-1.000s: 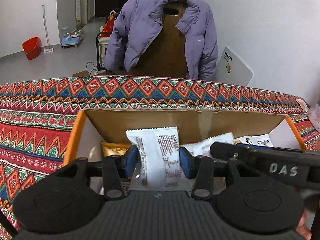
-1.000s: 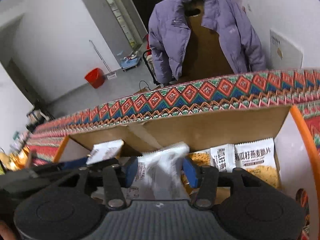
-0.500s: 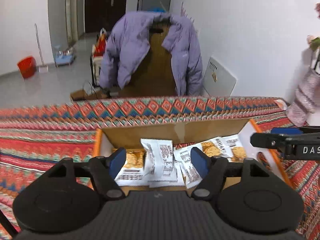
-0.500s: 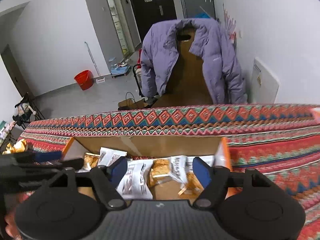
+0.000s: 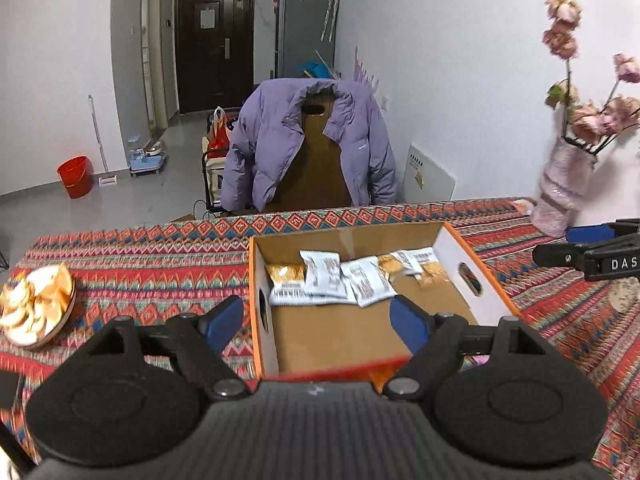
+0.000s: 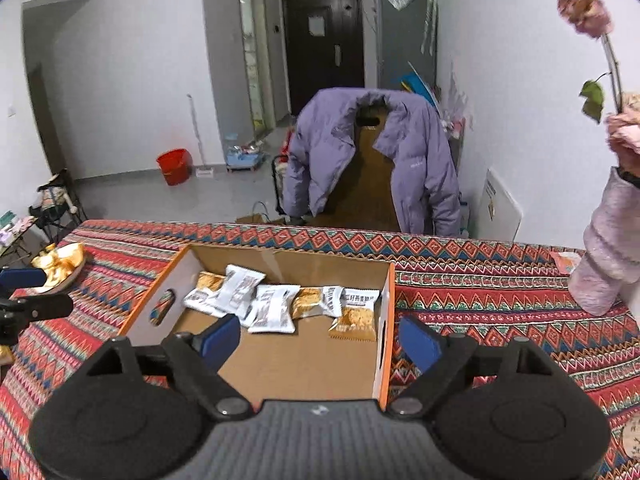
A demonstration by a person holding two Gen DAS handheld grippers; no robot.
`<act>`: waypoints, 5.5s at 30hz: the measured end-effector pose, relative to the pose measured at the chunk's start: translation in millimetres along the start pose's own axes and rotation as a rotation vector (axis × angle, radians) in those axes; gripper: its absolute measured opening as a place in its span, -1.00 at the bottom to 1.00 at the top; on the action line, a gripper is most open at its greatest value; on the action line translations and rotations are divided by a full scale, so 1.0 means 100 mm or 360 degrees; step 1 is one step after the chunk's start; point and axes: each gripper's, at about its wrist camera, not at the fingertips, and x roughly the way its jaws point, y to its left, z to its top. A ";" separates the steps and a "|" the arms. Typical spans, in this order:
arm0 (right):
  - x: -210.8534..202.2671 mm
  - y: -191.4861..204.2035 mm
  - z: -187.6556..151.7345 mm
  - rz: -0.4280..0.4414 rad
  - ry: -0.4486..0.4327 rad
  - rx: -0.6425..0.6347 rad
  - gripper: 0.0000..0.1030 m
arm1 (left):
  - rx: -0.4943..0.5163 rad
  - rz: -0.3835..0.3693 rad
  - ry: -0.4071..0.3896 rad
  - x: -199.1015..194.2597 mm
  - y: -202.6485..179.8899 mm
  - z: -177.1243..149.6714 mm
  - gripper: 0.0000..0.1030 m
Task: Organize snacks
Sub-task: 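Move both open tools back to the snack pile, then grasp a pink packet with the left tool while the right tool grasps another, then carry both held pink packets over the cardboard box, then open both tools to drop the pink packets into the box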
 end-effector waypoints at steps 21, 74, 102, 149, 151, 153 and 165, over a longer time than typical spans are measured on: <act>-1.73 0.45 -2.72 -0.0048 -0.0418 -0.0147 1.00 | -0.0146 0.0084 -0.0339 -1.82 -0.29 -2.53 0.81; 0.08 -0.41 -2.32 -0.0248 0.0025 0.0180 0.33 | 0.0417 -0.0325 0.0098 1.00 -1.78 -1.49 0.75; -1.01 0.22 -2.51 -0.0101 -0.0131 0.0006 0.18 | 0.0029 -0.0114 -0.0079 -0.69 -1.07 -1.91 0.21; 1.59 0.01 -0.20 0.0052 0.0032 -0.0007 0.18 | -0.0026 0.0073 -0.0002 1.50 0.01 -0.21 0.21; 1.92 -0.10 -0.14 0.0111 0.0129 0.0100 0.18 | -0.0019 0.0119 0.0065 1.77 0.04 -0.18 0.21; 2.16 -0.13 -0.14 0.0102 0.0208 0.0131 0.18 | -0.0017 0.0167 0.0110 1.97 0.08 -0.19 0.22; 2.19 0.04 -0.08 0.0019 0.0223 -0.0020 0.49 | 0.0066 0.0174 0.0046 1.98 0.16 -0.17 0.37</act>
